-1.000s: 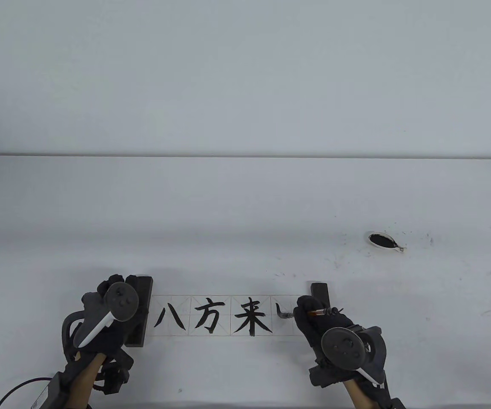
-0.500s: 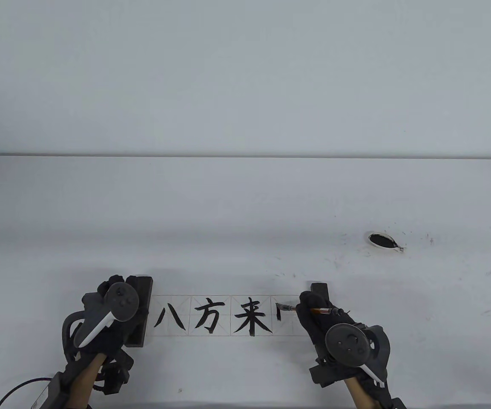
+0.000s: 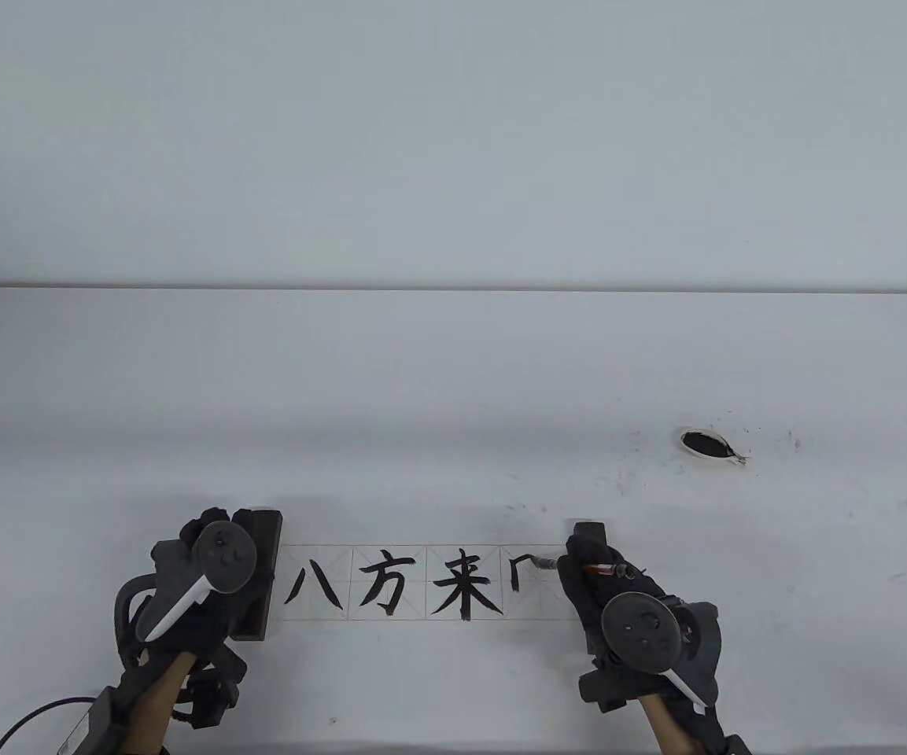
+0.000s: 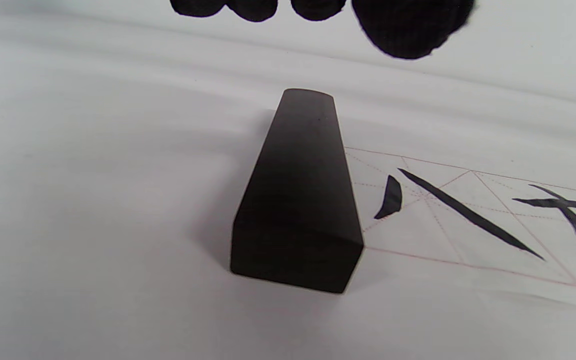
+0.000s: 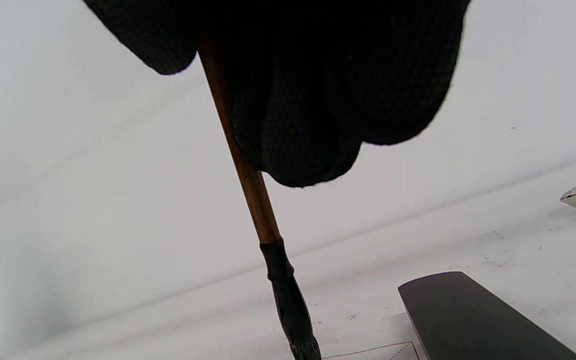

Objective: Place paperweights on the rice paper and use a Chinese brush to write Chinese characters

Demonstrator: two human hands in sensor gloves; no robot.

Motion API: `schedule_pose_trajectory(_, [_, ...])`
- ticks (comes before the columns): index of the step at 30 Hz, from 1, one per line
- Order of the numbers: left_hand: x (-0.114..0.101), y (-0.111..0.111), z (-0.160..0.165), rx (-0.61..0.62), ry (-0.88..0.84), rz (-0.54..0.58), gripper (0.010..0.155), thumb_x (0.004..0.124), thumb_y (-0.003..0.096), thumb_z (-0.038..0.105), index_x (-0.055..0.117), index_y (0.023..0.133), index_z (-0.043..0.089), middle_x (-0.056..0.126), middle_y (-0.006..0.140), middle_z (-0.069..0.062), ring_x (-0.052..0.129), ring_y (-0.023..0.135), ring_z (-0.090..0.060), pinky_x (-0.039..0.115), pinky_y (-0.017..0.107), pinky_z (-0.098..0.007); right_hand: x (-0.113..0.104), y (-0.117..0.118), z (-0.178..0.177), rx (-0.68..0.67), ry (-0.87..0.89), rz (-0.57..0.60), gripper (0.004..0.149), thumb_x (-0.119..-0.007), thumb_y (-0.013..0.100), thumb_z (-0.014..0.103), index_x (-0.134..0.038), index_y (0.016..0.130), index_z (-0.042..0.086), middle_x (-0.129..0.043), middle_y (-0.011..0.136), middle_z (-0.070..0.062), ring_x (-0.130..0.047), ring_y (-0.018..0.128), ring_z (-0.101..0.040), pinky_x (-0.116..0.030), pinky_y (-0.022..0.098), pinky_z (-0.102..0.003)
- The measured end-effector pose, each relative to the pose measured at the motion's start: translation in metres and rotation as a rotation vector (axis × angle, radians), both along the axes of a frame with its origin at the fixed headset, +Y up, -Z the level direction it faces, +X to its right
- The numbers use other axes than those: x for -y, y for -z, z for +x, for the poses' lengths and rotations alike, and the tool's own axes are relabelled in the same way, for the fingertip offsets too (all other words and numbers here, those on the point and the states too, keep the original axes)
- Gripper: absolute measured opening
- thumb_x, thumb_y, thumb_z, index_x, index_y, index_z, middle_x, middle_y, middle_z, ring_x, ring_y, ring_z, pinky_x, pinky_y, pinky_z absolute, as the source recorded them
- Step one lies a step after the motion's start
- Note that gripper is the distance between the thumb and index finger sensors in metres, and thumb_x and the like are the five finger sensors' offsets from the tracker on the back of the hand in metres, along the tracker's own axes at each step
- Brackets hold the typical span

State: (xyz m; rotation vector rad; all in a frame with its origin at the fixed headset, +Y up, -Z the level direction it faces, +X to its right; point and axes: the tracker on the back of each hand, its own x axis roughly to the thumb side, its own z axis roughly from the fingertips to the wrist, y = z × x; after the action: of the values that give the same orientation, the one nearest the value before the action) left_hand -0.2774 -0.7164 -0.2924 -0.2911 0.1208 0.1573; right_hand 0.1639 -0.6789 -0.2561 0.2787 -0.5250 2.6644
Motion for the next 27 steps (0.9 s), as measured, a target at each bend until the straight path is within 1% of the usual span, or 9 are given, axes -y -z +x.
schedule_pose_trajectory(1, [0.0000, 0.0000, 0.0000, 0.000, 0.000, 0.000, 0.081, 0.061, 0.0528, 0.052, 0.021, 0.121, 0.032, 0.021, 0.129, -0.011, 0.028, 0.121, -0.041, 0.019, 0.084, -0.063, 0.0002, 0.0001, 0.0002, 0.001, 0.000, 0.000, 0.042, -0.069, 0.056, 0.038, -0.078, 0.085, 0.008, -0.096, 0.069, -0.013, -0.101, 0.049, -0.024, -0.087, 0.035, -0.036])
schedule_pose_trajectory(8, [0.0000, 0.0000, 0.0000, 0.000, 0.000, 0.000, 0.081, 0.061, 0.0528, 0.052, 0.021, 0.121, 0.032, 0.021, 0.129, -0.010, 0.028, 0.121, -0.041, 0.020, 0.084, -0.063, 0.0008, 0.0004, -0.0005, -0.012, 0.002, -0.008, 0.042, -0.069, 0.056, 0.038, -0.079, 0.084, 0.008, -0.097, 0.068, -0.013, -0.101, 0.049, -0.023, -0.087, 0.035, -0.036])
schedule_pose_trajectory(18, [0.0000, 0.0000, 0.0000, 0.000, 0.000, 0.000, 0.081, 0.061, 0.0527, 0.052, 0.021, 0.121, 0.032, 0.021, 0.129, -0.010, 0.028, 0.121, -0.041, 0.019, 0.084, -0.063, -0.0033, -0.0023, 0.0033, -0.017, 0.030, 0.000, 0.040, -0.068, 0.055, 0.039, -0.083, 0.077, 0.009, -0.099, 0.059, -0.011, -0.102, 0.041, -0.021, -0.087, 0.030, -0.034])
schedule_pose_trajectory(21, [0.0002, 0.0002, 0.0000, -0.001, 0.002, 0.000, 0.081, 0.061, 0.0528, 0.052, 0.021, 0.121, 0.032, 0.021, 0.129, -0.010, 0.028, 0.121, -0.041, 0.019, 0.084, -0.063, -0.0042, -0.0043, 0.0040, -0.016, 0.068, 0.047, 0.041, -0.068, 0.055, 0.039, -0.081, 0.080, 0.009, -0.098, 0.062, -0.012, -0.102, 0.043, -0.022, -0.087, 0.031, -0.034])
schedule_pose_trajectory(27, [0.0002, 0.0002, 0.0000, -0.001, 0.002, 0.000, 0.081, 0.061, 0.0527, 0.052, 0.021, 0.121, 0.032, 0.021, 0.129, -0.010, 0.028, 0.121, -0.041, 0.019, 0.084, -0.063, -0.0011, -0.0028, 0.0015, -0.044, 0.053, 0.018, 0.042, -0.067, 0.056, 0.038, -0.079, 0.083, 0.008, -0.097, 0.066, -0.012, -0.101, 0.047, -0.023, -0.087, 0.034, -0.035])
